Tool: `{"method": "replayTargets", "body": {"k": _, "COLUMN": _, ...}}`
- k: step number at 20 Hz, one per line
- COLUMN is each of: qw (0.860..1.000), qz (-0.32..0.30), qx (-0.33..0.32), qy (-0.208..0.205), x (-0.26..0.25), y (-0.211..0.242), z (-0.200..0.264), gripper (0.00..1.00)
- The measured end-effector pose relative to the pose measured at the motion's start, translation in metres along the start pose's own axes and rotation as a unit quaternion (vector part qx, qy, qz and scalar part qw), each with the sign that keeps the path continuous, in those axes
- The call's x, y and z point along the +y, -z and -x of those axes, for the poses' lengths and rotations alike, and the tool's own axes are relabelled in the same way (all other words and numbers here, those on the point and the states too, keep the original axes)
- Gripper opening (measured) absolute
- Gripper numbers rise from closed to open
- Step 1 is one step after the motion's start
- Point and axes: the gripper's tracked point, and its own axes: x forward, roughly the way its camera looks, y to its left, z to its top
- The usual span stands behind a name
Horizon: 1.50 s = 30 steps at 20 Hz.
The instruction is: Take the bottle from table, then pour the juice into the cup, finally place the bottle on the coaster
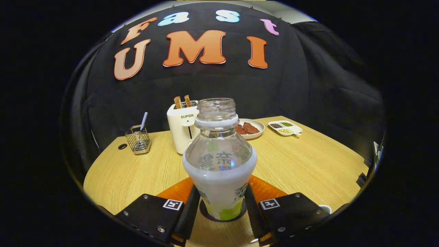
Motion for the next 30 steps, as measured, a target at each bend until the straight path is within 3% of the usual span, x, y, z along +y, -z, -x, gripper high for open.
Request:
{"method": "replayTargets", "body": {"k": 3, "qw": 1.0, "qz": -0.007, "qx": -0.002, "qy": -0.001, "x": 0.0, "y": -0.001, "z": 0.005, "gripper": 0.68}}
{"method": "replayTargets", "body": {"k": 5, "qw": 1.0, "qz": -0.011, "qx": -0.009, "qy": -0.008, "x": 0.001, "y": -0.006, "z": 0.012, "gripper": 0.75}}
{"method": "replayTargets", "body": {"k": 8, "qw": 0.999, "qz": -0.022, "qx": -0.027, "qy": -0.025, "x": 0.005, "y": -0.02, "z": 0.029, "gripper": 0.97}}
{"method": "replayTargets", "body": {"k": 15, "qw": 0.995, "qz": -0.022, "qx": -0.084, "qy": -0.053, "x": 0.007, "y": -0.079, "z": 0.1, "gripper": 0.97}}
{"method": "replayTargets", "body": {"k": 20, "qw": 0.987, "qz": -0.035, "qx": -0.127, "qy": -0.096, "x": 0.038, "y": -0.122, "z": 0.179, "gripper": 0.98}}
{"method": "replayTargets", "body": {"k": 30, "qw": 0.963, "qz": -0.034, "qx": -0.172, "qy": -0.205, "x": 0.113, "y": -0.134, "z": 0.305, "gripper": 0.98}}
